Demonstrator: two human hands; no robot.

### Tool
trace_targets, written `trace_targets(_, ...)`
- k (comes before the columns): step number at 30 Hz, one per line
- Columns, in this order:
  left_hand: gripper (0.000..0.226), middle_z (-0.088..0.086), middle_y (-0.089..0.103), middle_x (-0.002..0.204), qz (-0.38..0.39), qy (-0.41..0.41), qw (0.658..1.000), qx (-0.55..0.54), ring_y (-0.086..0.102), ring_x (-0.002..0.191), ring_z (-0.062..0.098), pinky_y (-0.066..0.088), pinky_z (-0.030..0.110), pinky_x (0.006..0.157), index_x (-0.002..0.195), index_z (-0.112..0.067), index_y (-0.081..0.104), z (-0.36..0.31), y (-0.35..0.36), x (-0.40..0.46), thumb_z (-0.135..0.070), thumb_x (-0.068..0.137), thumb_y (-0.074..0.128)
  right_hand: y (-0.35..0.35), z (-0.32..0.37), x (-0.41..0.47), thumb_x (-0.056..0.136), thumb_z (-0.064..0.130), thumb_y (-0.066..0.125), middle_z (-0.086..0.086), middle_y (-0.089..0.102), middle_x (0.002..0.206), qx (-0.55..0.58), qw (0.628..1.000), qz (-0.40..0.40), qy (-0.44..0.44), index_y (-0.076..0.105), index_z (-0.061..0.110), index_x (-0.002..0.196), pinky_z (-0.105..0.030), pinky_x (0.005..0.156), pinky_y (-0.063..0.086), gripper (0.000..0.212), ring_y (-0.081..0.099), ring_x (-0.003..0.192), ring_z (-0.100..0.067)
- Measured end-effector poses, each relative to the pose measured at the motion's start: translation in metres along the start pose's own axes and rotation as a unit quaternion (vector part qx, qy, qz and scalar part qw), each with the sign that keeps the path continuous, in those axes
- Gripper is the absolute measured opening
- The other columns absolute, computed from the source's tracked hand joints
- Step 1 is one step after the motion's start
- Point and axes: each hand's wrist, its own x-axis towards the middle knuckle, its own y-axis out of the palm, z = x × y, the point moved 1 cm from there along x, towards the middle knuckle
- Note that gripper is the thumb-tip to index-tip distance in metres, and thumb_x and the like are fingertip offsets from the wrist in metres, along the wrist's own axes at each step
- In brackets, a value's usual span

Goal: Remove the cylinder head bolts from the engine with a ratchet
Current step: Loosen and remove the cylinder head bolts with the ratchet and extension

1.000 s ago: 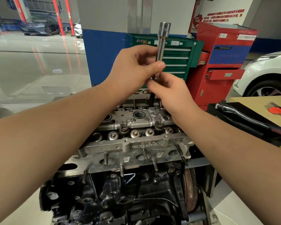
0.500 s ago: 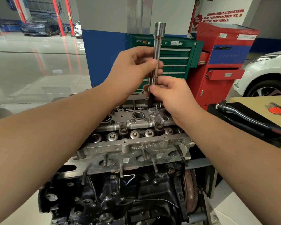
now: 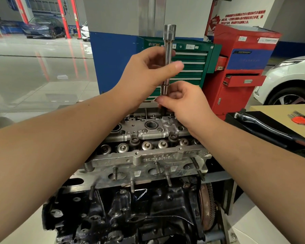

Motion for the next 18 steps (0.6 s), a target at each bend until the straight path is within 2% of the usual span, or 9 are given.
trace_targets(2, 0.036, 0.024, 0.071, 0.110, -0.010, 0.011, 0.999, 0.029, 0.072, 0.102, 0.033, 0.060, 0.050, 0.095, 0.121, -0.010, 0.073, 0.0013, 0.0000, 0.0001, -0.020, 0.088, 0.085, 0.0012, 0.0016, 0.0009, 0.072, 0.029, 0.090, 0.005, 0.061, 0.072, -0.036, 0.999, -0.033, -0.005, 0.061, 0.019, 0.091, -0.039, 0.066, 0.053, 0.037, 0.058, 0.065, -0.011)
trace_targets(3, 0.036, 0.024, 0.072, 0.106, -0.014, 0.011, 0.999, 0.030, 0.073, 0.099, 0.032, 0.061, 0.049, 0.094, 0.119, -0.009, 0.074, 0.0022, -0.0006, 0.0008, -0.019, 0.087, 0.086, 0.0025, 0.0035, 0.0008, 0.071, 0.032, 0.090, 0.003, 0.062, 0.076, -0.032, 0.999, -0.033, -0.008, 0.062, 0.019, 0.096, -0.038, 0.065, 0.051, 0.040, 0.056, 0.066, -0.011)
trace_targets(6, 0.030, 0.017, 0.078, 0.105, -0.004, 0.008, 1.000, 0.018, 0.077, 0.100, 0.027, 0.061, 0.045, 0.096, 0.123, -0.006, 0.071, 0.0050, -0.0031, 0.0028, -0.009, 0.094, 0.076, 0.0031, 0.0041, 0.0011, 0.078, 0.032, 0.078, -0.007, 0.076, 0.095, 0.037, 0.999, -0.004, 0.008, 0.070, 0.019, 0.106, -0.048, 0.087, 0.060, 0.032, 0.072, 0.087, -0.020)
trace_targets(9, 0.027, 0.019, 0.077, 0.112, 0.008, 0.000, 1.000, -0.027, 0.075, 0.107, 0.030, 0.060, 0.049, 0.099, 0.126, -0.004, 0.069, 0.0046, -0.0027, 0.0010, -0.008, 0.099, 0.068, 0.0008, -0.0005, 0.0004, 0.088, 0.017, 0.071, -0.009, 0.078, 0.092, 0.070, 0.997, 0.020, 0.017, 0.073, 0.013, 0.103, -0.053, 0.090, 0.060, 0.015, 0.076, 0.088, -0.026)
trace_targets(12, 0.032, 0.018, 0.074, 0.110, -0.002, 0.013, 1.000, 0.017, 0.073, 0.102, 0.026, 0.060, 0.049, 0.095, 0.118, -0.012, 0.073, 0.0022, 0.0006, -0.0004, -0.025, 0.090, 0.082, 0.0017, -0.0012, 0.0017, 0.079, 0.028, 0.084, 0.004, 0.072, 0.075, -0.008, 1.000, -0.012, 0.000, 0.067, 0.021, 0.091, -0.040, 0.069, 0.058, 0.022, 0.070, 0.069, -0.014)
trace_targets(13, 0.034, 0.018, 0.074, 0.107, -0.013, 0.016, 0.999, 0.032, 0.073, 0.096, 0.024, 0.061, 0.047, 0.094, 0.116, -0.013, 0.075, 0.0022, 0.0002, 0.0000, -0.026, 0.087, 0.086, 0.0025, -0.0007, 0.0021, 0.074, 0.034, 0.087, 0.008, 0.066, 0.071, -0.022, 0.999, -0.025, 0.000, 0.064, 0.022, 0.089, -0.032, 0.062, 0.051, 0.030, 0.062, 0.063, -0.009)
trace_targets(15, 0.040, 0.015, 0.078, 0.101, -0.026, 0.013, 0.999, 0.030, 0.075, 0.093, 0.015, 0.062, 0.042, 0.090, 0.121, -0.014, 0.074, 0.0036, -0.0029, 0.0015, -0.022, 0.084, 0.088, 0.0040, 0.0026, 0.0018, 0.075, 0.042, 0.086, 0.014, 0.062, 0.068, -0.016, 0.999, -0.028, -0.006, 0.065, 0.022, 0.091, -0.021, 0.058, 0.045, 0.033, 0.057, 0.060, -0.002)
trace_targets(16, 0.044, 0.010, 0.080, 0.100, -0.020, 0.010, 1.000, 0.017, 0.077, 0.095, 0.015, 0.063, 0.037, 0.090, 0.127, -0.014, 0.071, 0.0044, -0.0045, 0.0021, -0.018, 0.086, 0.086, 0.0038, 0.0037, 0.0018, 0.079, 0.040, 0.082, 0.014, 0.067, 0.070, 0.007, 1.000, -0.019, -0.005, 0.068, 0.022, 0.095, -0.021, 0.063, 0.049, 0.028, 0.062, 0.065, -0.003)
trace_targets(18, 0.041, 0.006, 0.082, 0.101, 0.003, 0.003, 1.000, -0.023, 0.079, 0.097, 0.020, 0.062, 0.032, 0.089, 0.130, -0.017, 0.064, 0.0047, -0.0056, 0.0027, -0.010, 0.092, 0.079, 0.0021, 0.0031, 0.0000, 0.089, 0.025, 0.075, 0.006, 0.077, 0.083, 0.039, 0.999, 0.002, 0.003, 0.073, 0.018, 0.102, -0.034, 0.083, 0.059, 0.015, 0.073, 0.084, -0.012)
